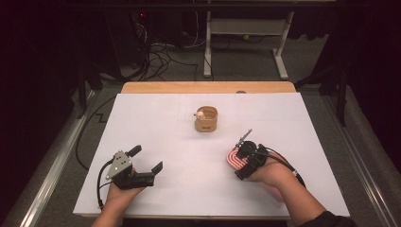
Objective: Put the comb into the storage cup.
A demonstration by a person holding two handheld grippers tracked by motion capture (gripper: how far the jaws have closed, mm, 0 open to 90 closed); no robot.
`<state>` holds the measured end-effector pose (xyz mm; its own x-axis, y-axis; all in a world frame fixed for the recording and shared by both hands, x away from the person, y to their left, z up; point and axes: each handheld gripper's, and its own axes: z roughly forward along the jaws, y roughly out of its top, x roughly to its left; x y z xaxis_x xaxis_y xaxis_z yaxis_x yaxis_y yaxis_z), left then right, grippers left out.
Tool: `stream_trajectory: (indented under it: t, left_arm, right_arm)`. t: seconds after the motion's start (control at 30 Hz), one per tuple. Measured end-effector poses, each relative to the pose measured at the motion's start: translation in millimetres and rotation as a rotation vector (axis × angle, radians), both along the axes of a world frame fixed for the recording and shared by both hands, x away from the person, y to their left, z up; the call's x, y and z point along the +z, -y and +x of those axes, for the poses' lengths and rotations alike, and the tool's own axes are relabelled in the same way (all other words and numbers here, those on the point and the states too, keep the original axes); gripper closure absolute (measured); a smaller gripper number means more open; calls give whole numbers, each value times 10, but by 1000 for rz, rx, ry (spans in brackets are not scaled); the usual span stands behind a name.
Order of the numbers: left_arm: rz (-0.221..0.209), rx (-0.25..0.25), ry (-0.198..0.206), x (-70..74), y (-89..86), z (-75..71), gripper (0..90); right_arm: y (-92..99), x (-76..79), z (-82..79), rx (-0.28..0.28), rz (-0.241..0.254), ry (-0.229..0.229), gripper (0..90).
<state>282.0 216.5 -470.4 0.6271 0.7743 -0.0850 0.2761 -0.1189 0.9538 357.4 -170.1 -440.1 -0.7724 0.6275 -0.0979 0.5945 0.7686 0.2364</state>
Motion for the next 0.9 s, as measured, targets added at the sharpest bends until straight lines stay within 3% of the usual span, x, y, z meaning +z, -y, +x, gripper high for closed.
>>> stream_trajectory:
  t: [0.23, 0.9]
  left_arm:
    - [3, 2, 1, -4, 9, 8, 0]
    - [2, 9, 2, -1, -11, 15, 0]
  right_arm:
    - [-7, -70, -1, 11, -20, -18, 157]
    - [-30, -9, 21, -14, -23, -16, 187]
